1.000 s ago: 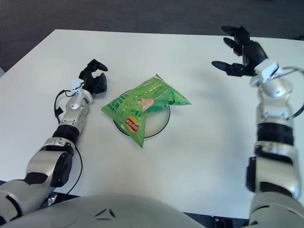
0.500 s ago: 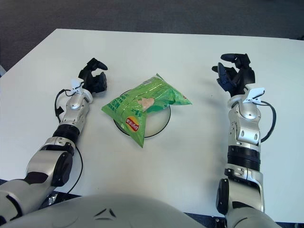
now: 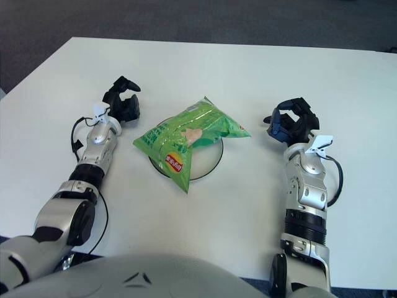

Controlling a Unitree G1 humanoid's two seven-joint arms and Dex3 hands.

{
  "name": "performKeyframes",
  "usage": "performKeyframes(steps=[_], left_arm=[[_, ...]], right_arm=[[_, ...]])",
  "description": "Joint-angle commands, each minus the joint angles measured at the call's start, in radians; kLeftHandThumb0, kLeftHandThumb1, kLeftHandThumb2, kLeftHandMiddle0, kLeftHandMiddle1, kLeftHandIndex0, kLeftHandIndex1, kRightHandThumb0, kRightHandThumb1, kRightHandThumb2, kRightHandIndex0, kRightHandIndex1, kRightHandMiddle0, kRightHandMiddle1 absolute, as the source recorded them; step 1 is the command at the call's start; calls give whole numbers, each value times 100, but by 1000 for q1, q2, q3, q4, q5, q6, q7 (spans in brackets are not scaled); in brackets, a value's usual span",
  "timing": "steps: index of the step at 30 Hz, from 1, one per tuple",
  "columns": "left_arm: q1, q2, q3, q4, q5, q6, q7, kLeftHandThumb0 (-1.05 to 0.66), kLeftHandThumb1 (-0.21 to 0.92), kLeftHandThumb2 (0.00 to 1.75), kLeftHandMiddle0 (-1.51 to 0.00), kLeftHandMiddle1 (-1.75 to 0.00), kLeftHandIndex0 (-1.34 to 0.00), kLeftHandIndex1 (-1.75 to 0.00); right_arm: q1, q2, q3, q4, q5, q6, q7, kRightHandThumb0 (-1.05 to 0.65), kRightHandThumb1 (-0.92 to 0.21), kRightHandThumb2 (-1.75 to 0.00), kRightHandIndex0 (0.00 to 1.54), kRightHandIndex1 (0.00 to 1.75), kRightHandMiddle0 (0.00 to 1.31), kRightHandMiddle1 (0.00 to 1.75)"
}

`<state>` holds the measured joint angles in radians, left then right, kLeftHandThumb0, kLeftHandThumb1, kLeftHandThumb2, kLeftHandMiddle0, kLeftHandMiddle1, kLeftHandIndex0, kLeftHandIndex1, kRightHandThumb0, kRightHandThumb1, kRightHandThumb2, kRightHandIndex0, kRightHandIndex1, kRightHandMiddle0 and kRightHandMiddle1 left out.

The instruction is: Put the snack into the plate.

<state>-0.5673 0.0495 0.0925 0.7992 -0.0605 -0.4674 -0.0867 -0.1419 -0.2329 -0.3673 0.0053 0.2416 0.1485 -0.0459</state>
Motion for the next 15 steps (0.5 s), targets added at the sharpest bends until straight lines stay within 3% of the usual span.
performKeyframes(steps=[1, 6, 15], left_arm=[[97, -10, -9, 38, 19, 12, 11, -43, 46, 113, -125, -175, -50, -175], [97, -3, -10, 36, 16, 10, 1, -44, 46, 114, -125, -175, -50, -175], [96, 3, -8, 37, 5, 14, -13, -43, 48, 111, -125, -175, -48, -175]], right_arm=[[69, 58, 8, -61, 7, 18, -22, 0, 1, -160, 90, 149, 69, 175], [149, 94, 29, -128, 6, 49, -41, 0, 2, -162, 92, 151, 67, 175], [253, 132, 87, -176, 11, 109, -30, 0, -6, -157, 85, 162, 58, 175]])
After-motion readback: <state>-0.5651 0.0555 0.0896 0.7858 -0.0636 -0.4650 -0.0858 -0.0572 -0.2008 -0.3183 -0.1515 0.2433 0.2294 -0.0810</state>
